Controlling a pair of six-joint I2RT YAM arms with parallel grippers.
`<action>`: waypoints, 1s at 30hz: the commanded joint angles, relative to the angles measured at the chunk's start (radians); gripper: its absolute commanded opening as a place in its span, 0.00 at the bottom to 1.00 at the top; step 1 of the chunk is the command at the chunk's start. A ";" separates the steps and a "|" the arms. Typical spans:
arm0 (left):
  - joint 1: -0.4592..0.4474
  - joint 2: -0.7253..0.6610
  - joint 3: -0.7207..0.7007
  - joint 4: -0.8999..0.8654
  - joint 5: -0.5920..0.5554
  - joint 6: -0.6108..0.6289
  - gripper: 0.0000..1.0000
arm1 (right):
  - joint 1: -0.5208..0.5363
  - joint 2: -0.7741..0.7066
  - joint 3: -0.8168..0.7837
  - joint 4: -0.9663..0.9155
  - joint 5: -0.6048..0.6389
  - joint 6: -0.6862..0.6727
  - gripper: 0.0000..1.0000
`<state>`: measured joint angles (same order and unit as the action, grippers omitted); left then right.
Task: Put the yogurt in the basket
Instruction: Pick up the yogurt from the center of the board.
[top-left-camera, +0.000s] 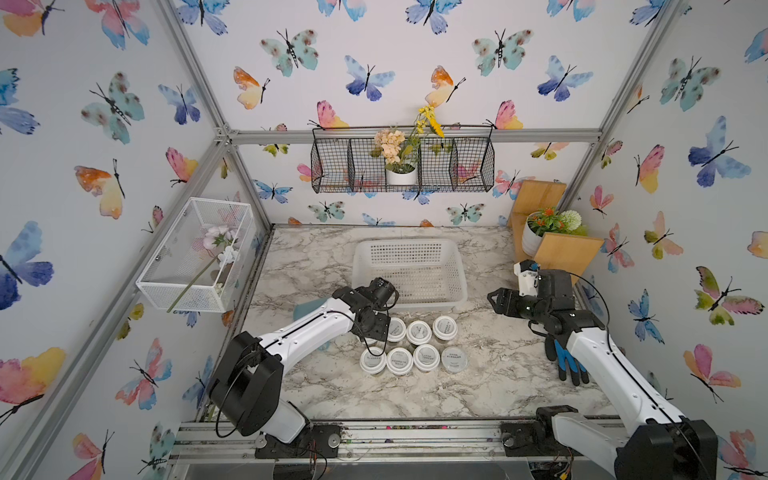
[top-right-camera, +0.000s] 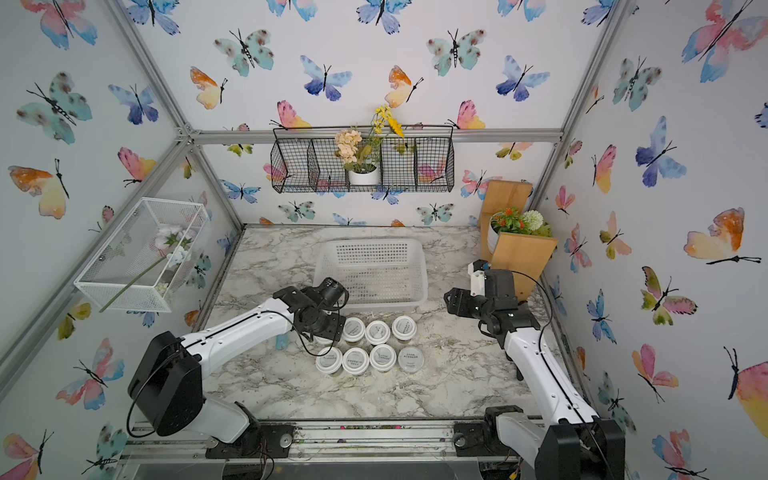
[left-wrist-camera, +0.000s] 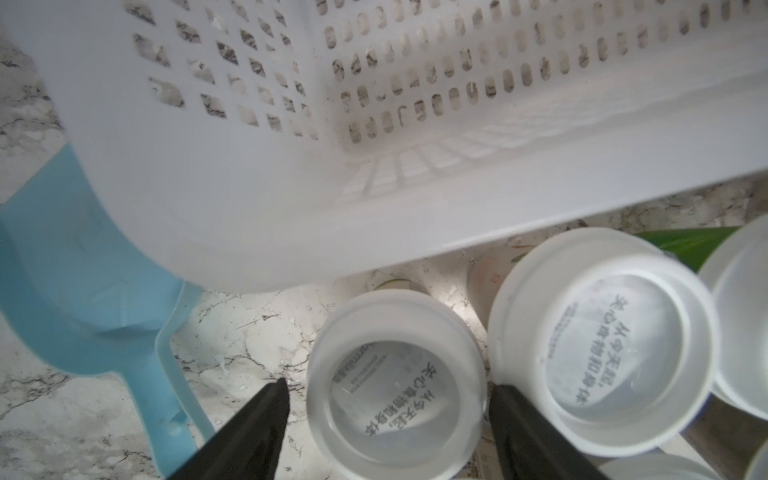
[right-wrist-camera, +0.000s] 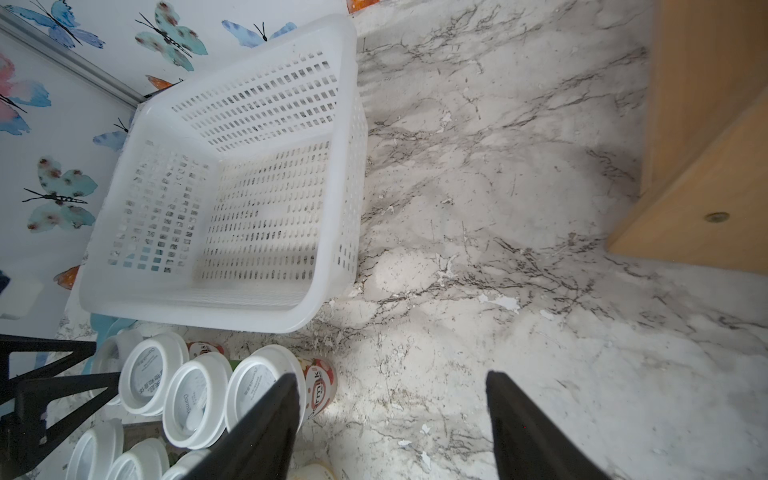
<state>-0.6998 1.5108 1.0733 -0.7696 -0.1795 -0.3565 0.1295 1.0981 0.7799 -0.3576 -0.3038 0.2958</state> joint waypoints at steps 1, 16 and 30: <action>-0.008 0.010 0.011 -0.028 -0.034 0.003 0.82 | -0.005 0.011 -0.016 0.016 -0.018 -0.001 0.74; -0.007 0.009 -0.006 -0.036 -0.052 0.006 0.82 | -0.005 0.016 -0.017 0.017 -0.023 -0.001 0.73; -0.007 0.014 -0.019 -0.028 -0.055 0.008 0.73 | -0.005 0.020 -0.018 0.017 -0.027 -0.003 0.72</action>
<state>-0.7025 1.5162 1.0695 -0.7757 -0.2073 -0.3553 0.1295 1.1110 0.7784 -0.3534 -0.3115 0.2958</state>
